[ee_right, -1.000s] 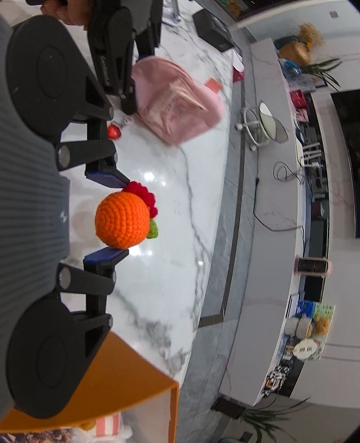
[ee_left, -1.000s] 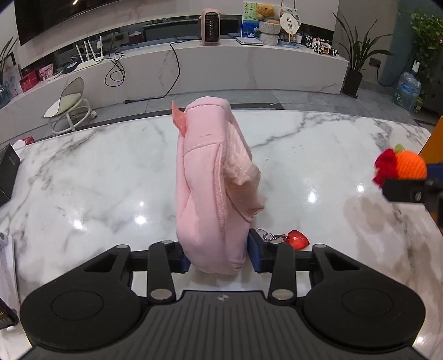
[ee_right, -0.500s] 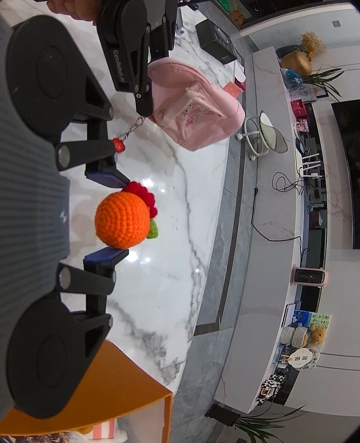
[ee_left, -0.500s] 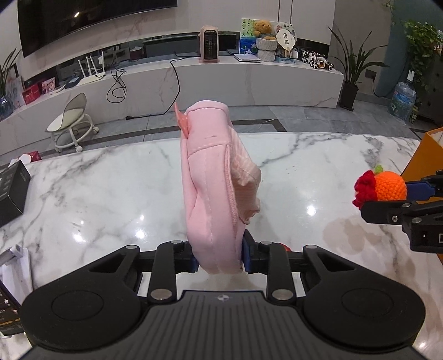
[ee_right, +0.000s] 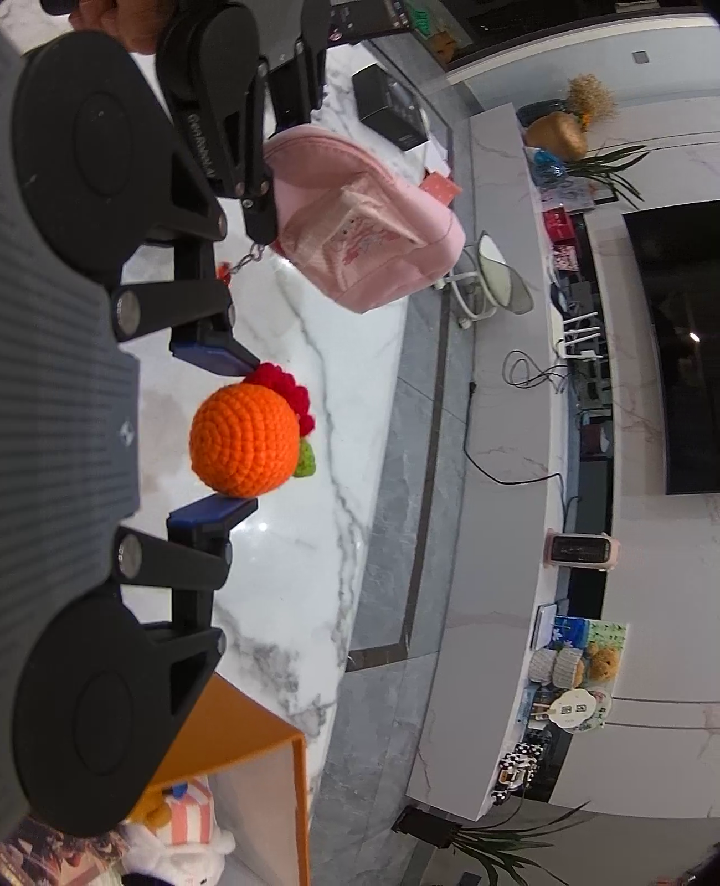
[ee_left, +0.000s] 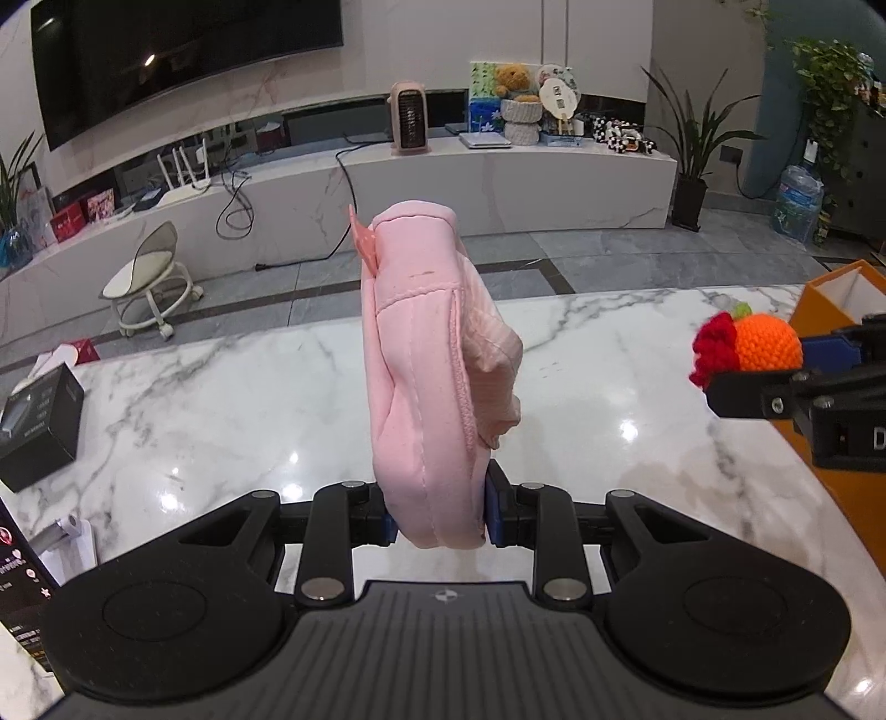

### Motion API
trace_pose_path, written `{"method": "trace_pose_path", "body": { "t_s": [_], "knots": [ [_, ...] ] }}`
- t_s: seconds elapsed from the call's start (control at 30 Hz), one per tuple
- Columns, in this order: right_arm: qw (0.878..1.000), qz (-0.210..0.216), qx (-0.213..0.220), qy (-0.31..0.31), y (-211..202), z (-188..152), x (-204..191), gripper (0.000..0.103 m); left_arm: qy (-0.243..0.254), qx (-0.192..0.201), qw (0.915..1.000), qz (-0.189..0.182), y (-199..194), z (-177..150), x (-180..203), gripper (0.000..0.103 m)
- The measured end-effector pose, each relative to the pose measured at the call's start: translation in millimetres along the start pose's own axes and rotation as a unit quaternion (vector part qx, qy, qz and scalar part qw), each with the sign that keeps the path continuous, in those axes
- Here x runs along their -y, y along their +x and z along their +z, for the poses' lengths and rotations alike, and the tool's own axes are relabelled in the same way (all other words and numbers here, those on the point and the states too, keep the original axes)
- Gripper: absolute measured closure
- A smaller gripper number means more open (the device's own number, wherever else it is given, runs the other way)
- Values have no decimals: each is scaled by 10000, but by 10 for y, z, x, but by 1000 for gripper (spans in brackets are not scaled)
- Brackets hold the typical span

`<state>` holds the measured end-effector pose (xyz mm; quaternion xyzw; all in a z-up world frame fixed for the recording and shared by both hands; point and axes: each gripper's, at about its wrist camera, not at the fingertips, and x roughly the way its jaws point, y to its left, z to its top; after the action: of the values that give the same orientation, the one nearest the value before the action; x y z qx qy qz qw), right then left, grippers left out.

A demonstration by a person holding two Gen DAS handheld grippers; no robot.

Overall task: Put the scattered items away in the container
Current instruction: 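Lift and carry the pink bag and crocheted fruit over the orange box with both tools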

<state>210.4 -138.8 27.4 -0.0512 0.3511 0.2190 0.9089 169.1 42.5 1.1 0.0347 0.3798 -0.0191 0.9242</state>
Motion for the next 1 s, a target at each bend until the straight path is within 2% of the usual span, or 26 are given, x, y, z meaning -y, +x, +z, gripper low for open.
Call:
{"method": "trace_pose_path", "body": {
  "t_s": [0.53, 1.0],
  "knots": [
    [9982, -47, 573, 184, -703, 71, 204, 54, 406, 264, 9987, -166, -302, 156, 615, 70],
    [9923, -286, 1000, 680, -1275, 19, 750, 53, 803, 466, 9953, -291, -519, 314, 1219, 70]
  ]
}}
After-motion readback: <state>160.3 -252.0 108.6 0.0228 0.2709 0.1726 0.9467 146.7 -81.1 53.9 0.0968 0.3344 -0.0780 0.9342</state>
